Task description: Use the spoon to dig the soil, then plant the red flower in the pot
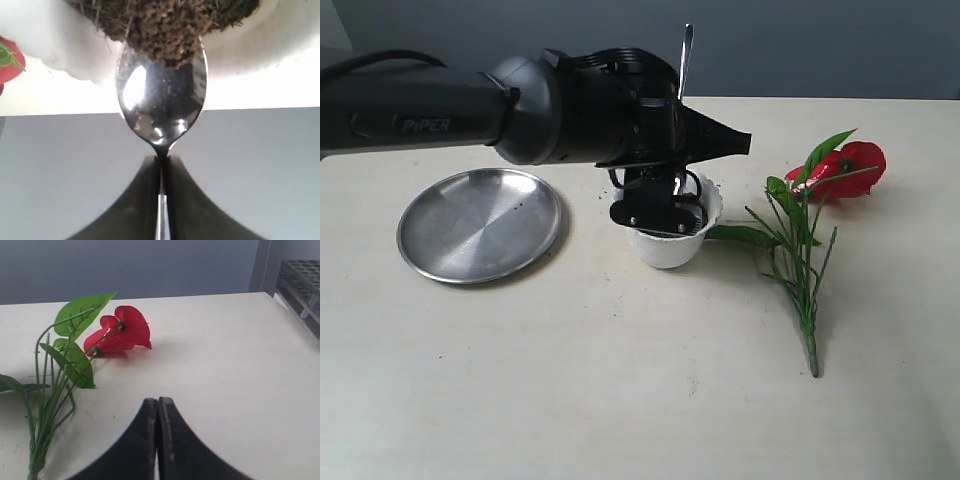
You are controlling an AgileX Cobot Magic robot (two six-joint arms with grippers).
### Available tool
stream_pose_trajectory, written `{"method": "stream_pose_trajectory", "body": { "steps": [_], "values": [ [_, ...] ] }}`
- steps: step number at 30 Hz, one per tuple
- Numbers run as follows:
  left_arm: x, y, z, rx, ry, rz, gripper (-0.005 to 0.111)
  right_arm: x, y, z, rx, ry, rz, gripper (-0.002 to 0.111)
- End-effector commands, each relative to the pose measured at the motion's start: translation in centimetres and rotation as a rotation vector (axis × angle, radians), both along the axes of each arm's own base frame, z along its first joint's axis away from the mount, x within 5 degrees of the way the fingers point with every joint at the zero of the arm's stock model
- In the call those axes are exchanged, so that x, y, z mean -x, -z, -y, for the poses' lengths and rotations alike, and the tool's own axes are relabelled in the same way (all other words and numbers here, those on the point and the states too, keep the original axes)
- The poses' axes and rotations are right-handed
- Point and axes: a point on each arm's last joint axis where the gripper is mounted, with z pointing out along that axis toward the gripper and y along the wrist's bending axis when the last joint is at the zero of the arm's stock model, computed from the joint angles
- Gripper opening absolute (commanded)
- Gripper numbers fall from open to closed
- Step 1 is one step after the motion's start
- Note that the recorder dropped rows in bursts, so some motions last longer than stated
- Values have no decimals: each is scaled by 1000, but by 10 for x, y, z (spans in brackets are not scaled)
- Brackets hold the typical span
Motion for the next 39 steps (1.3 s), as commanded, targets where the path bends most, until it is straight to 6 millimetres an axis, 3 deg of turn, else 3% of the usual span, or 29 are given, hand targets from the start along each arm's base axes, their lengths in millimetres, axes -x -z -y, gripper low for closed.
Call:
{"method": "stream_pose_trajectory", "body": {
  "steps": [1, 6, 11, 21, 39],
  "values": [
    [1, -6, -1, 4, 4, 17, 0, 0, 0, 0, 2, 5, 8, -1],
    [-3, -5, 2, 33, 57, 37, 0, 0, 0, 0, 2, 5, 8, -1],
    [-18, 11, -8, 31, -9, 75, 0, 0, 0, 0, 2, 5, 8, -1],
    [-21, 39, -3, 31, -12, 38, 0, 0, 0, 0, 2, 5, 8, -1],
    [-1, 39, 13, 0, -68, 15, 0, 0, 0, 0, 2, 5, 8, -1]
  ]
}}
